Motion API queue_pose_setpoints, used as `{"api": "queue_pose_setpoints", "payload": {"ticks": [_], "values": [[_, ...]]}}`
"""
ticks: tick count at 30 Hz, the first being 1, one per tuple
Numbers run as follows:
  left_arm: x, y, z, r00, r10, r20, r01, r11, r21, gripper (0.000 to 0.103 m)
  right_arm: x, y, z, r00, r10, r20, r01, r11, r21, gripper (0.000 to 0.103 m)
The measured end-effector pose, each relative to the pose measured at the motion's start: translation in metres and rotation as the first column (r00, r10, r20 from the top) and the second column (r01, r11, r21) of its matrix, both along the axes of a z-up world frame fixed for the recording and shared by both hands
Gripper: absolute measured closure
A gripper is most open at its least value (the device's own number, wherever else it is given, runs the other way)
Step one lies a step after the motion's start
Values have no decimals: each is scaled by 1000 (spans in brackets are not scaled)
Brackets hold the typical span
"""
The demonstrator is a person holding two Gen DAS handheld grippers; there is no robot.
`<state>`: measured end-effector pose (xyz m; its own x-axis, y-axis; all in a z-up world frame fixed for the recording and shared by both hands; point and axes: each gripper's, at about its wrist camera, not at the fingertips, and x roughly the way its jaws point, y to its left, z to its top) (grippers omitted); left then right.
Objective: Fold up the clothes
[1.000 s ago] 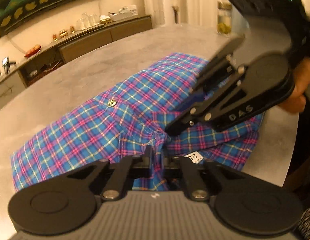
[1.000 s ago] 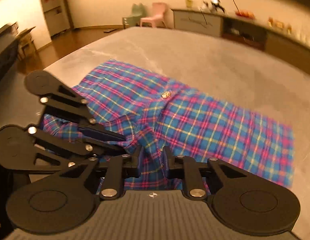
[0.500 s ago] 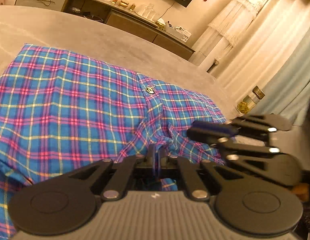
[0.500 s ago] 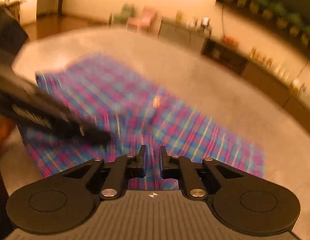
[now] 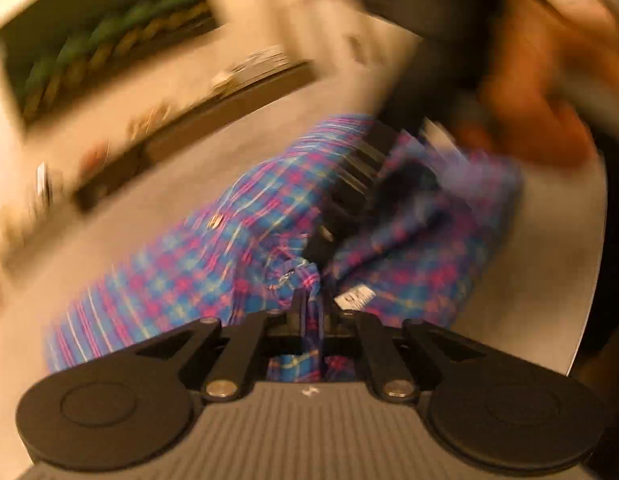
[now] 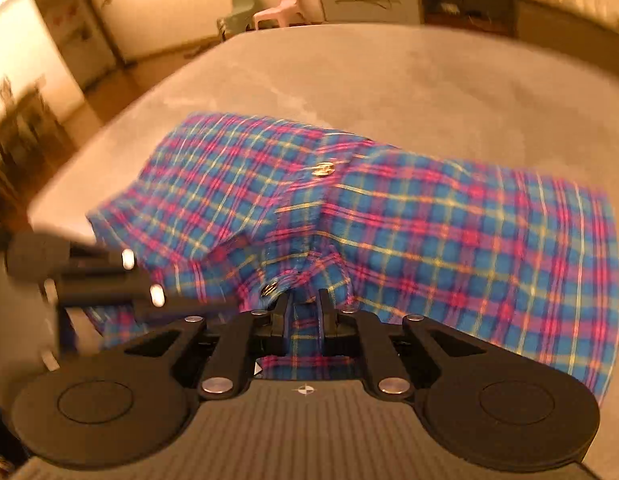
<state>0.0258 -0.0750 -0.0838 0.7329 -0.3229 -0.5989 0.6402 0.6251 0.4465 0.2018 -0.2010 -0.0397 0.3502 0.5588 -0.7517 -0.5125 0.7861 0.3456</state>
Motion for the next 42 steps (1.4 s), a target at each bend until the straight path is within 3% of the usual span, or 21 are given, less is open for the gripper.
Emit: {"api": "queue_pose_setpoints", "payload": {"ticks": [3,6,9,13,16,19,20,22,23,25,27,28,30,32,35,37,39,40,41,42], "values": [[-9,-13,-6,998,-30,55,25,995,96,98,-4,-16,5,997,-71,34,70,997,22,90],[-21,-13,3,997,-37,62,31,996,85,87,-17,-10,12,993,-2,118,9,998,-56,90],[-32,-3,14,999,-40,-3,40,999,26,69,-26,-15,19,974,29,224,10,986,-169,89],[-26,18,8,997,-16,-81,19,999,32,70,-35,-31,17,948,92,303,8,949,-314,89],[-9,30,7,993,-15,-117,21,999,46,70,-38,-28,3,944,153,294,-19,911,-411,90],[22,27,-1,1000,16,2,-16,983,185,70,-48,-11,4,947,194,254,-54,881,-470,90],[37,28,-3,997,63,38,-69,974,214,74,-54,-2,3,947,212,243,-70,872,-485,90],[72,34,-8,977,185,107,-206,946,251,79,-72,14,8,953,236,192,-140,900,-412,90],[81,40,-2,965,236,111,-255,944,211,83,-84,22,13,951,264,163,-200,923,-329,90],[85,54,22,946,314,81,-319,946,60,79,-98,24,26,944,285,165,-255,950,-182,87],[76,68,45,935,356,8,-353,930,-105,78,-98,15,39,948,230,221,-205,970,-131,87],[75,68,45,936,352,-13,-351,929,-121,79,-91,8,40,953,188,237,-163,979,-123,85],[77,65,38,944,328,-38,-330,939,-101,78,-71,-10,38,961,92,259,-62,991,-122,84],[79,61,30,951,304,-64,-308,948,-81,77,-58,-13,26,964,74,253,-38,989,-143,84],[83,56,19,958,268,-103,-274,960,-53,76,-67,6,9,952,156,265,-105,975,-197,84],[85,52,11,961,244,-130,-250,968,-34,71,-85,24,3,924,232,303,-149,951,-271,84],[87,49,4,963,220,-157,-225,974,-17,73,-103,42,-2,903,274,330,-158,928,-338,85],[90,43,-1,975,205,-88,-201,978,49,69,-113,51,-2,895,288,341,-161,921,-355,87],[95,38,-5,983,182,0,-181,976,123,72,-122,63,0,886,317,339,-194,917,-350,88],[98,39,-1,979,199,46,-204,968,148,81,-132,76,2,875,352,332,-240,912,-333,88]]}}
